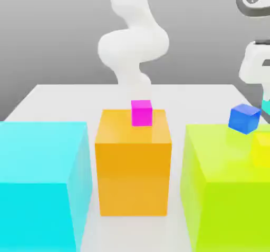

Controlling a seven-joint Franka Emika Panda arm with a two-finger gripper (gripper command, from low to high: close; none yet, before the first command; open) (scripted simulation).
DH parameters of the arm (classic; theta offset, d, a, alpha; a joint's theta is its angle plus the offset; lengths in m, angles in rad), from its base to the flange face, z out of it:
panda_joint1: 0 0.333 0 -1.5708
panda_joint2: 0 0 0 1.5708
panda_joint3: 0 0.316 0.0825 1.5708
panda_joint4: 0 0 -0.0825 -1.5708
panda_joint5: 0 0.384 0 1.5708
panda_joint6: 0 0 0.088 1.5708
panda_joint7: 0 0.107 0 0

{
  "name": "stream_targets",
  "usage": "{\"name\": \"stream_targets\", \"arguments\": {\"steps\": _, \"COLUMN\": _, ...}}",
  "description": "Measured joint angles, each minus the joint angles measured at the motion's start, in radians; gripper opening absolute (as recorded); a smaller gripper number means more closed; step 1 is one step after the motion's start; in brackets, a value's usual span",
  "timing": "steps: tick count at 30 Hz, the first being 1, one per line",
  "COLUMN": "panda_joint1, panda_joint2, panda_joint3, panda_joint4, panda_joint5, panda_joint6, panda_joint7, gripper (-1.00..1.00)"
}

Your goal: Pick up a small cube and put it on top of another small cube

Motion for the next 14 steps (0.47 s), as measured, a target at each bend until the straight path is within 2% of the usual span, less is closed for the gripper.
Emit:
{"name": "stream_targets", "arguments": {"steps": 6, "panda_joint1": -0.004, "panda_joint2": -0.127, "panda_joint3": -0.111, "panda_joint4": 0.005, "panda_joint5": -0.024, "panda_joint6": -0.120, "panda_joint7": -0.270, "gripper": -1.00}}
{"name": "stream_targets", "arguments": {"steps": 8, "panda_joint1": 0.016, "panda_joint2": -0.133, "panda_joint3": -0.119, "panda_joint4": -0.027, "panda_joint5": -0.015, "panda_joint6": -0.092, "panda_joint7": -0.326, "gripper": -1.00}}
{"name": "stream_targets", "arguments": {"steps": 11, "panda_joint1": 0.024, "panda_joint2": -0.096, "panda_joint3": -0.122, "panda_joint4": -0.102, "panda_joint5": -0.014, "panda_joint6": 0.021, "panda_joint7": -0.341, "gripper": -1.00}}
{"name": "stream_targets", "arguments": {"steps": 12, "panda_joint1": 0.026, "panda_joint2": -0.087, "panda_joint3": -0.123, "panda_joint4": -0.119, "panda_joint5": -0.014, "panda_joint6": 0.047, "panda_joint7": -0.342, "gripper": 1.00}}
{"name": "stream_targets", "arguments": {"steps": 14, "panda_joint1": 0.026, "panda_joint2": -0.087, "panda_joint3": -0.123, "panda_joint4": -0.119, "panda_joint5": -0.014, "panda_joint6": 0.047, "panda_joint7": -0.342, "gripper": 1.00}}
